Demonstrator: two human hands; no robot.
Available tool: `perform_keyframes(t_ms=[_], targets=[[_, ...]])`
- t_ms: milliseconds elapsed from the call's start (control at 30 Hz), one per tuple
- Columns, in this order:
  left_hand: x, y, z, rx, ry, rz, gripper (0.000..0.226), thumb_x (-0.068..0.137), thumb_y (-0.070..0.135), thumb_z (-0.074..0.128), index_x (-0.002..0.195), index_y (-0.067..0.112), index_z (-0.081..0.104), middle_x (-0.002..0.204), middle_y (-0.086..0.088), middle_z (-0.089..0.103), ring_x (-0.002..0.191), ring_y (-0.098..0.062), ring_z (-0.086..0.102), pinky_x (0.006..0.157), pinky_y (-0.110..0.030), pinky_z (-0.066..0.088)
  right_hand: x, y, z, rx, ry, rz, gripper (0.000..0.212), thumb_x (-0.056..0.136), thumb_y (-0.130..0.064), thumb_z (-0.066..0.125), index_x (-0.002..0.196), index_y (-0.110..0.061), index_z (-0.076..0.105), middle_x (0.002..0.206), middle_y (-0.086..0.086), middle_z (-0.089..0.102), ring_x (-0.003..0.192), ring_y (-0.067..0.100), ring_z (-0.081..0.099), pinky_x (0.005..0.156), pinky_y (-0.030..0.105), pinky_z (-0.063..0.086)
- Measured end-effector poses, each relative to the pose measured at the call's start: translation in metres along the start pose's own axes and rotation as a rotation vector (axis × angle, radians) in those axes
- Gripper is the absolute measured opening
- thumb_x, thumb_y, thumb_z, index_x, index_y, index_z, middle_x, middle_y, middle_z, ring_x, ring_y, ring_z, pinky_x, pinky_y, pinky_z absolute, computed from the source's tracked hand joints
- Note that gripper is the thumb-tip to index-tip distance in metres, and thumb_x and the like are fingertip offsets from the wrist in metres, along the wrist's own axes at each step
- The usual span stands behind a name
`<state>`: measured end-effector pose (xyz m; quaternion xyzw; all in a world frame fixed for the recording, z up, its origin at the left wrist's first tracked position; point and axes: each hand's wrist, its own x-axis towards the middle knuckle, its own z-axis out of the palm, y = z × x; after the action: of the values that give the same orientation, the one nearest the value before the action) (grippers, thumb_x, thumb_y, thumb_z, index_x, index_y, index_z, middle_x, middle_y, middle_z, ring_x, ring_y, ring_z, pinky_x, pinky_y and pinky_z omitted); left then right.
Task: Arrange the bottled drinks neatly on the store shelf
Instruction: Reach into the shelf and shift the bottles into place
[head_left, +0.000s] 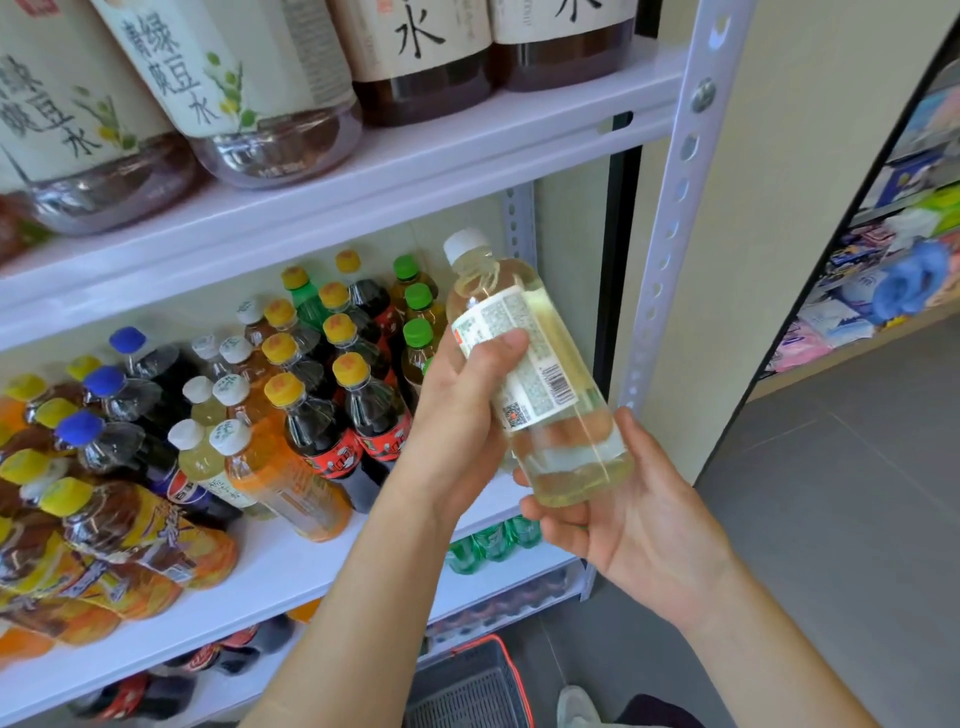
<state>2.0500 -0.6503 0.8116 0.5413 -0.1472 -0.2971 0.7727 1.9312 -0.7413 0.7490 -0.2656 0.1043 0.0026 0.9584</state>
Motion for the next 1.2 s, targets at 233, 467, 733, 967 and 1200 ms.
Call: perform_keyframes(t_ms=[233, 467, 733, 967, 1200], targets=[[0.014, 0.023, -0.020, 0.475, 0.007, 0.135, 0.046, 0.077, 0.058, 0.070, 0.114, 0.034, 0.059, 0.114, 0.009, 0.072, 0.105, -0.008, 0.068, 0.083, -0.025, 0.054, 0.000, 0.000, -0.004, -0.518, 0.200, -0.437, 0.062, 0.060, -0.039, 0.092, 0.113, -0.023, 0.063, 0.113, 0.006, 0.070, 0.100, 0.029, 0.071, 0.083, 0.041, 0.058], [0.018, 0.029, -0.034, 0.523, 0.004, 0.048, 0.046, 0.073, 0.053, 0.067, 0.104, 0.019, 0.064, 0.095, 0.001, 0.077, 0.089, -0.014, 0.074, 0.072, -0.035, 0.062, 0.012, 0.011, -0.006, -0.982, 0.424, -0.780, 0.063, 0.062, -0.003, 0.089, 0.106, -0.038, 0.061, 0.112, -0.005, 0.057, 0.105, 0.019, 0.061, 0.088, 0.020, 0.050], [0.028, 0.027, -0.045, 0.424, 0.045, 0.024, 0.060, 0.076, 0.054, 0.066, 0.122, 0.017, 0.055, 0.103, -0.006, 0.075, 0.094, -0.024, 0.073, 0.067, -0.035, 0.060, 0.023, 0.011, -0.017, -1.086, 0.464, -0.884, 0.065, 0.061, -0.007, 0.090, 0.113, -0.033, 0.059, 0.114, -0.016, 0.052, 0.110, 0.020, 0.057, 0.088, 0.032, 0.054], [0.045, 0.029, -0.051, 0.512, -0.062, 0.113, 0.046, 0.083, 0.051, 0.057, 0.116, 0.020, 0.048, 0.099, -0.007, 0.074, 0.088, -0.029, 0.074, 0.063, -0.035, 0.060, 0.035, 0.007, -0.033, -1.142, 0.546, -0.941, 0.063, 0.066, -0.009, 0.089, 0.118, -0.026, 0.058, 0.118, -0.012, 0.057, 0.111, 0.019, 0.059, 0.091, 0.045, 0.054], [0.070, 0.017, -0.040, 0.501, 0.110, 0.365, 0.021, 0.101, 0.028, 0.051, 0.119, 0.018, 0.044, 0.114, -0.012, 0.062, 0.100, -0.018, 0.070, 0.067, -0.035, 0.061, 0.051, 0.012, -0.032, -1.462, 0.595, -1.009, 0.055, 0.086, -0.004, 0.066, 0.137, -0.013, 0.047, 0.145, 0.009, 0.048, 0.134, 0.022, 0.046, 0.108, 0.023, 0.038]])
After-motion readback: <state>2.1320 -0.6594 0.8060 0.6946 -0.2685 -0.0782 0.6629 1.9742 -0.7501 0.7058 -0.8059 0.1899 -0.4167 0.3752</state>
